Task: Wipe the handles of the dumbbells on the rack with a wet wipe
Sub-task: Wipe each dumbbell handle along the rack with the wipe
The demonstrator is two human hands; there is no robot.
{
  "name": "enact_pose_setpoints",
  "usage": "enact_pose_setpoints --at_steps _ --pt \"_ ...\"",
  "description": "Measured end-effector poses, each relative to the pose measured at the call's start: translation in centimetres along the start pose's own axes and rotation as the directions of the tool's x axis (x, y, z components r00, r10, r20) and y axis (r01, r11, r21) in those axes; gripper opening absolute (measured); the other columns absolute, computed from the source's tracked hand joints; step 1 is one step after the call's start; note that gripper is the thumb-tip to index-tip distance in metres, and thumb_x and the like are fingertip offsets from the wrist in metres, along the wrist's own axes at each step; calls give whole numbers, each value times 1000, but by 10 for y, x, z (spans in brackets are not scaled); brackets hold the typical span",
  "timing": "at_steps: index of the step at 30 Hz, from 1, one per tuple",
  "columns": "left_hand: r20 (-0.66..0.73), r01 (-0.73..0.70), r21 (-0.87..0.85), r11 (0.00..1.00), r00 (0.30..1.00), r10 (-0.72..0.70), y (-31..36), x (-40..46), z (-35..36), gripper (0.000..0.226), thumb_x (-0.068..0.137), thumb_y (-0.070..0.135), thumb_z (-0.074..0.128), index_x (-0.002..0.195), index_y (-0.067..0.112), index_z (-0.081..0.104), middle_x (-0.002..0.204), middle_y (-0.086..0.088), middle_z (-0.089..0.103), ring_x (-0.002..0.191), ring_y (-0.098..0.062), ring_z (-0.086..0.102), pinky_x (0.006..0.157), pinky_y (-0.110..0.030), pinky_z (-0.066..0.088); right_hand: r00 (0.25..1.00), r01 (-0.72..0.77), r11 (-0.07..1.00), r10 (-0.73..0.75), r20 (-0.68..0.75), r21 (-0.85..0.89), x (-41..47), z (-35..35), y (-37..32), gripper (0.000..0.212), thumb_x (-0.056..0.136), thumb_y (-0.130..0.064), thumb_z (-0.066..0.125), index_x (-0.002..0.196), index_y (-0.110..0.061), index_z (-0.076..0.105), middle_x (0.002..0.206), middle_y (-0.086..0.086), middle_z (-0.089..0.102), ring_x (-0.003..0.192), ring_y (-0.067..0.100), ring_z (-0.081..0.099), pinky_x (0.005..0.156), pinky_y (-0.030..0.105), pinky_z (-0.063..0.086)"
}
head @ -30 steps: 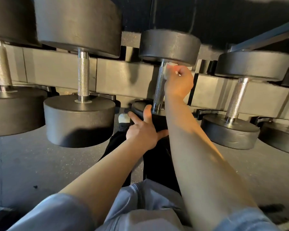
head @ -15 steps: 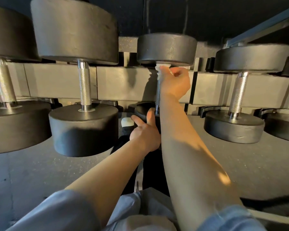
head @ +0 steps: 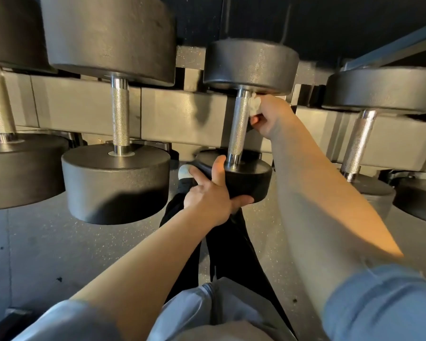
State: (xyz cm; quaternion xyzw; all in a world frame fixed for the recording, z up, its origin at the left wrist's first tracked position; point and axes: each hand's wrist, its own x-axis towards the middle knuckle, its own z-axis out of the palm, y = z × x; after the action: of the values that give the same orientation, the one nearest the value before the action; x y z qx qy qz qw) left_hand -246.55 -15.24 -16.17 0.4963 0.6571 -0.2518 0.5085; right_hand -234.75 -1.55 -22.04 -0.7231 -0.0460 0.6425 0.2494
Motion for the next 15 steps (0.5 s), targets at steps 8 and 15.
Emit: enact_pose_setpoints --at_steps 8,15 --pt "-17 7 -13 1000 1000 -8 3 -3 0 105 79 72 51 148 32 -18 154 -32 -8 127 -44 45 104 -41 37 868 440 849 -485 -104 -293 -23 2 32 21 93 -19 57 80 -7 68 71 0 57 64 6 48 63 17 40" --pt "-44 -14 -2 1000 999 14 0 -3 2 102 81 70 48 149 31 -17 153 -33 -6 125 -44 47 102 -41 38 661 567 714 -692 -290 -411 -31 20 36 10 84 -13 69 75 -11 68 75 -4 62 65 1 50 63 3 38"
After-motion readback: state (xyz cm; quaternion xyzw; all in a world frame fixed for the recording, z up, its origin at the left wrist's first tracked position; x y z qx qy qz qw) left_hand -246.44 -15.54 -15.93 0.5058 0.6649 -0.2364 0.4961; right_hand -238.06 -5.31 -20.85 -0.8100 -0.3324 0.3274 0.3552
